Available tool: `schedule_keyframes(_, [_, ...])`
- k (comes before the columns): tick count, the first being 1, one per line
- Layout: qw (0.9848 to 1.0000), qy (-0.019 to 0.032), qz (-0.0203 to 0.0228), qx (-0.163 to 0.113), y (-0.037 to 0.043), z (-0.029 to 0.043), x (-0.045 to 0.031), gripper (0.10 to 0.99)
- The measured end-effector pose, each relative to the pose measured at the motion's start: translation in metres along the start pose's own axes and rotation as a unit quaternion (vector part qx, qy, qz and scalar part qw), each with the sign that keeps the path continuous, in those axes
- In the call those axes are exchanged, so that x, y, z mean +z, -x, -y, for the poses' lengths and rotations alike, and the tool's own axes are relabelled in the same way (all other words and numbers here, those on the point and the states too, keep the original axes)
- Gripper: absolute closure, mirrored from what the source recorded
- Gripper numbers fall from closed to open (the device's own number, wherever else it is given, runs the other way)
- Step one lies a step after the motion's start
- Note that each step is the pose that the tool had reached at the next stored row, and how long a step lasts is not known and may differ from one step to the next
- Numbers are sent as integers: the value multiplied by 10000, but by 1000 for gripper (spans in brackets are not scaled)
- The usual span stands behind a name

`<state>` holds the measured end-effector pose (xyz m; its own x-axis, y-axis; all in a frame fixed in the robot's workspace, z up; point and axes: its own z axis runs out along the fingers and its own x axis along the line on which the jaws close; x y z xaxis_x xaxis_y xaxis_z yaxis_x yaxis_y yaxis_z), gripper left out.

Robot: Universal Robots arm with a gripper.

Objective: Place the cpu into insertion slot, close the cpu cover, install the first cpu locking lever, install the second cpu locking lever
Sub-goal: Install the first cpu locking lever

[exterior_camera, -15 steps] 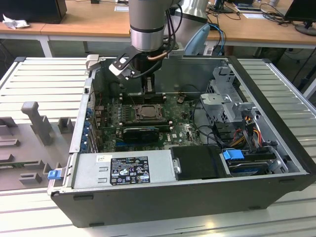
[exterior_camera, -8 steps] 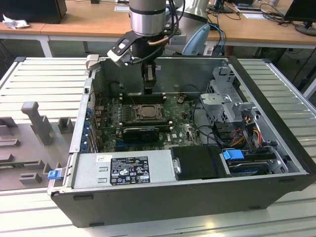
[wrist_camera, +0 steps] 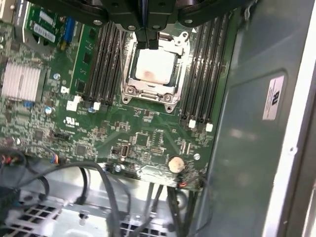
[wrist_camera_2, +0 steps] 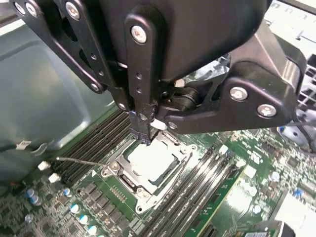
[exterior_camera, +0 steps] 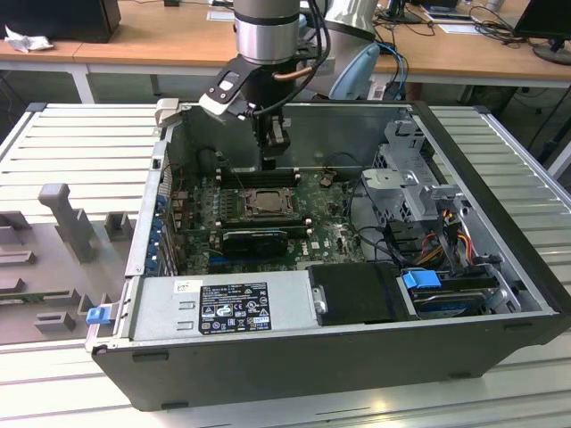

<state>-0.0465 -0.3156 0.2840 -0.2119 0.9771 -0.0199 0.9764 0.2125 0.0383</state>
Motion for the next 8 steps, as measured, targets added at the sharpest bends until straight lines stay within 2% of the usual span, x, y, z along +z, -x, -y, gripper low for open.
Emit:
schedule_keyframes(5, [9990,5,3,-457,0,1,0,980])
schedule_keyframes(8, [9986,9,1,-527,-1,6,0,980])
